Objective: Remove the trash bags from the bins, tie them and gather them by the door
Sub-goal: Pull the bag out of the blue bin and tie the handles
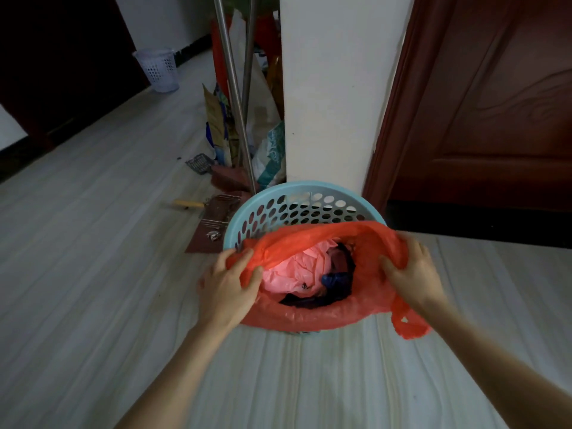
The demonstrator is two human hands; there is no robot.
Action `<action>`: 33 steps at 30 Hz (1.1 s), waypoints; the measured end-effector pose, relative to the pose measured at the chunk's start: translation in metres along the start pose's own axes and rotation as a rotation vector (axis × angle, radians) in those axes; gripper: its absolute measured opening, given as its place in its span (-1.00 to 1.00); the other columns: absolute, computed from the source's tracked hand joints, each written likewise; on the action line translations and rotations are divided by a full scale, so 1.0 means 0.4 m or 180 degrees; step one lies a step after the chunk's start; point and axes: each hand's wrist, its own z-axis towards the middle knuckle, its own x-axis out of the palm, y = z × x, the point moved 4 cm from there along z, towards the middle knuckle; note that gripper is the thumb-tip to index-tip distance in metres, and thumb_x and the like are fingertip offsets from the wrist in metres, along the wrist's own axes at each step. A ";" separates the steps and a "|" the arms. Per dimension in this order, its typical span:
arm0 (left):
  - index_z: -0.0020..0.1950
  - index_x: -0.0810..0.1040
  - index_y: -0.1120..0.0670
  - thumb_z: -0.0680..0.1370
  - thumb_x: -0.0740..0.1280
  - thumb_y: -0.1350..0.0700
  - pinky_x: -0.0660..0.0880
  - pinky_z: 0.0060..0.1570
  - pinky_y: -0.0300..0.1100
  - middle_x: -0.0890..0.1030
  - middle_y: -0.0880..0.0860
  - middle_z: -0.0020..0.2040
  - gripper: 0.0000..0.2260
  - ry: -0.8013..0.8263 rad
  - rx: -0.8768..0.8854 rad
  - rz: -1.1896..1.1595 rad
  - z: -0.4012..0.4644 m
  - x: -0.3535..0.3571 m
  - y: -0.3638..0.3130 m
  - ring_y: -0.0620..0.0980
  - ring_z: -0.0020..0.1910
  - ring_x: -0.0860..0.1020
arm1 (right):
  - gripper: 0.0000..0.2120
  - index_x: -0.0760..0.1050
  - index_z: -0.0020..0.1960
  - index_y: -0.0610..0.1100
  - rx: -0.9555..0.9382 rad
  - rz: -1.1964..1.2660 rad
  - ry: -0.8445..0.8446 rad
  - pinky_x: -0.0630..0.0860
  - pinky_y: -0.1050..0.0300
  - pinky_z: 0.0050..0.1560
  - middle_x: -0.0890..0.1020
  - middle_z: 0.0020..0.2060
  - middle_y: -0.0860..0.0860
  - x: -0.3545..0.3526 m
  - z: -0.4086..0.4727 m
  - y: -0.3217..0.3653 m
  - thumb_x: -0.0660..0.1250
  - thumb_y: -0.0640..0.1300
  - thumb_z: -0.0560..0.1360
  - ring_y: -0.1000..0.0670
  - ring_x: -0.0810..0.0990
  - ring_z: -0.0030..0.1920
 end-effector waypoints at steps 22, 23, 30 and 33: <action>0.16 0.54 0.21 0.57 0.20 0.18 0.36 -0.08 -0.21 0.59 0.17 0.08 -0.77 0.0324 -0.0556 -0.1844 0.061 -0.214 -0.214 0.05 -0.01 0.52 | -0.78 0.53 -0.11 -0.30 0.0356 0.0935 0.0890 0.43 0.28 -0.49 0.57 -0.39 -0.09 -0.074 0.065 0.269 0.11 -0.43 0.47 0.15 0.51 -0.56; 0.20 0.52 0.18 0.58 0.19 0.18 0.37 -0.06 -0.23 0.57 0.13 0.10 -0.76 0.0159 -0.0420 -0.1933 0.069 -0.252 -0.247 0.03 0.00 0.50 | -0.74 0.53 -0.01 -0.36 0.0148 0.0972 0.0798 0.45 0.26 -0.42 0.58 -0.28 -0.14 -0.098 0.077 0.314 0.09 -0.45 0.45 0.06 0.55 -0.42; 0.36 0.38 0.06 0.59 0.18 0.08 0.34 0.27 -0.22 0.49 0.02 0.29 -0.67 -0.0553 0.0802 -0.2607 0.026 -0.492 -0.438 -0.09 0.26 0.44 | -0.71 0.47 0.14 -0.27 -0.0958 0.1737 -0.0226 0.45 0.33 -0.27 0.51 -0.11 -0.09 -0.357 0.015 0.566 0.08 -0.39 0.49 -0.01 0.49 -0.11; 0.43 0.28 0.01 0.54 0.28 0.05 0.31 0.40 -0.04 0.40 0.02 0.39 -0.54 -0.0477 0.1124 -0.2792 -0.034 -0.564 -0.488 -0.04 0.37 0.37 | -0.69 0.45 0.14 -0.18 -0.1081 0.2085 -0.0585 0.42 0.48 -0.39 0.51 -0.14 -0.02 -0.474 -0.052 0.589 0.10 -0.40 0.48 0.10 0.48 -0.24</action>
